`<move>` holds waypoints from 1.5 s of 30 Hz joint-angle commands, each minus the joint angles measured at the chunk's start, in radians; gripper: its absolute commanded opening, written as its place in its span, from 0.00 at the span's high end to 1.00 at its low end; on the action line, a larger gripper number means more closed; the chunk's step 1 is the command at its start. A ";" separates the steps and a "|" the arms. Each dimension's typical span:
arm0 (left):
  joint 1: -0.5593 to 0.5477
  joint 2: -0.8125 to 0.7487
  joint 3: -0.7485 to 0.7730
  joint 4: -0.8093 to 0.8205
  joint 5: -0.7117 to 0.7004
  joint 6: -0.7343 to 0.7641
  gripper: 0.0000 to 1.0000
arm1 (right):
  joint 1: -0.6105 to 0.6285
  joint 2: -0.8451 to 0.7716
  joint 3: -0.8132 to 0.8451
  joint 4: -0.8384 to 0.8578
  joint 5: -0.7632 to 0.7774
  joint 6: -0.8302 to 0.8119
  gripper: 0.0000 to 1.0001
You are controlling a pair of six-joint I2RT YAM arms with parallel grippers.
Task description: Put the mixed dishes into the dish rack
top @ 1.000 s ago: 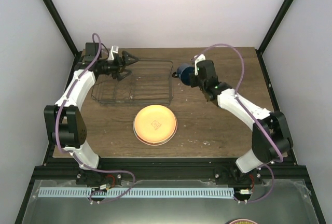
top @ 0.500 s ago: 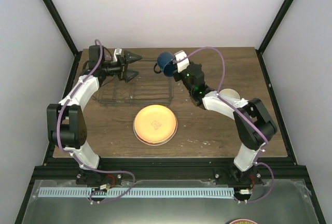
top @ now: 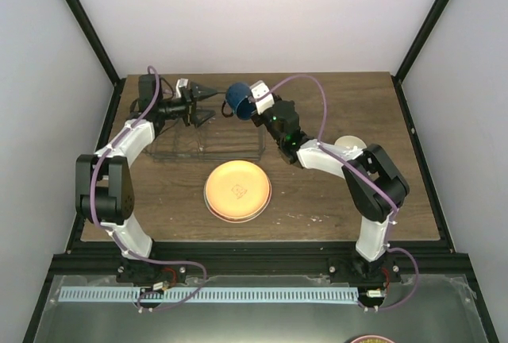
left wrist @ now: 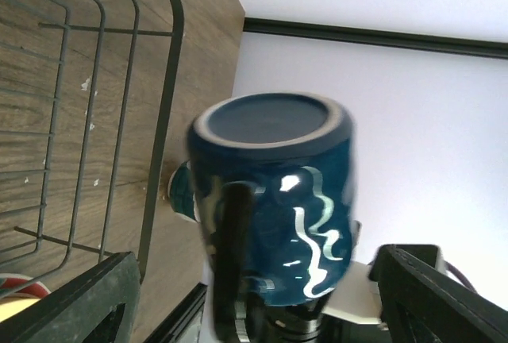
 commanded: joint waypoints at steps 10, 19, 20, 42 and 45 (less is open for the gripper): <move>-0.011 0.053 -0.012 0.051 0.037 0.018 0.22 | 0.022 0.014 0.154 0.083 -0.027 0.082 0.99; -0.015 0.062 -0.001 0.098 0.039 -0.016 0.27 | 0.041 0.052 0.178 0.079 -0.027 0.078 0.99; -0.015 0.062 0.000 0.099 0.039 -0.016 0.28 | 0.042 0.055 0.179 0.079 -0.026 0.078 0.99; -0.017 0.080 0.008 0.158 0.091 0.005 1.00 | 0.046 0.077 0.183 0.035 -0.001 0.056 0.99; -0.018 0.091 -0.006 0.262 0.115 -0.054 1.00 | 0.046 0.079 0.168 0.036 0.008 0.056 0.95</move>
